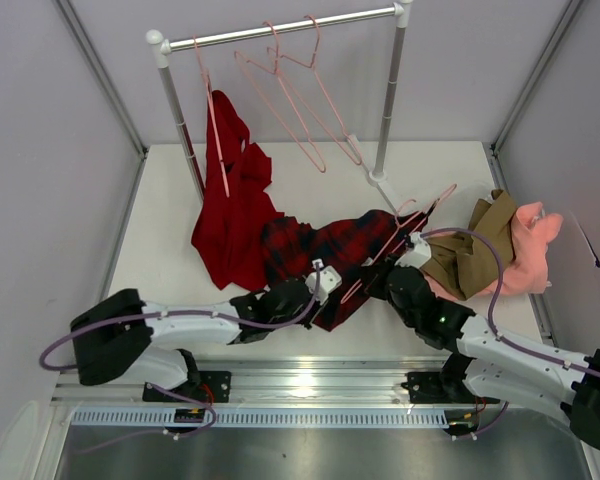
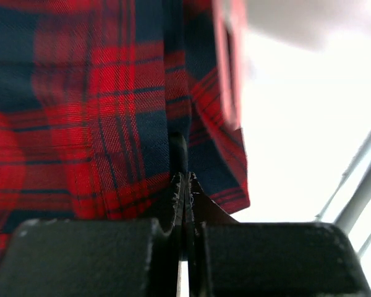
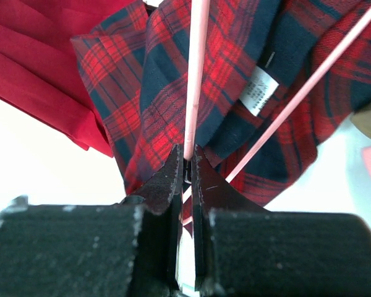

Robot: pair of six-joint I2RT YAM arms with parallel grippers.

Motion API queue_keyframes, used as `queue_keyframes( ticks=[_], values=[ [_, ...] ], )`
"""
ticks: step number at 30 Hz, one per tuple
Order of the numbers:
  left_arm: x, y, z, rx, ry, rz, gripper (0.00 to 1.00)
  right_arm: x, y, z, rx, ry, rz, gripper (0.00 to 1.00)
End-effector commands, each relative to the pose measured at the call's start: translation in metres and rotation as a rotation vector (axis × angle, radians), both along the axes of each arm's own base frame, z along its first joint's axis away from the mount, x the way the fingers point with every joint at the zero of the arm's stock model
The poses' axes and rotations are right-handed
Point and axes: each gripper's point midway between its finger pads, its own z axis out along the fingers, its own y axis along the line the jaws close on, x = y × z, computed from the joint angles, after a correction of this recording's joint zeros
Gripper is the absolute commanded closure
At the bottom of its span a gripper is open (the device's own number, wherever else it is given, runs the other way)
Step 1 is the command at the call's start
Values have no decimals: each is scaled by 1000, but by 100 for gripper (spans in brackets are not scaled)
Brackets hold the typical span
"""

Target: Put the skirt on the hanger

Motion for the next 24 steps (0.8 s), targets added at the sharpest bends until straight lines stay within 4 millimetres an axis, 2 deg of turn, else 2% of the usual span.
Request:
queue_keyframes(
  ticks=[1, 6, 9, 10, 15, 20, 24],
  values=[
    [-5, -5, 36, -128, -17, -31, 100, 7, 7, 5, 57, -14, -14, 100],
    [-14, -3, 49, -181, -12, -55, 100, 12, 12, 7, 96, -12, -31, 100],
    [-17, 3, 45, -187, -4, -46, 100, 16, 15, 12, 135, -19, -45, 100],
    [-17, 3, 51, -204, -11, -46, 100, 17, 16, 14, 146, -24, -49, 100],
    [-16, 10, 46, -199, -17, -31, 100, 22, 20, 18, 157, -18, -60, 100],
    [-14, 12, 52, -215, -34, -13, 100, 23, 26, 9, 151, 5, -52, 100],
    [-14, 11, 47, -201, -25, -11, 100, 24, 32, 22, 190, -21, -33, 100]
  ],
)
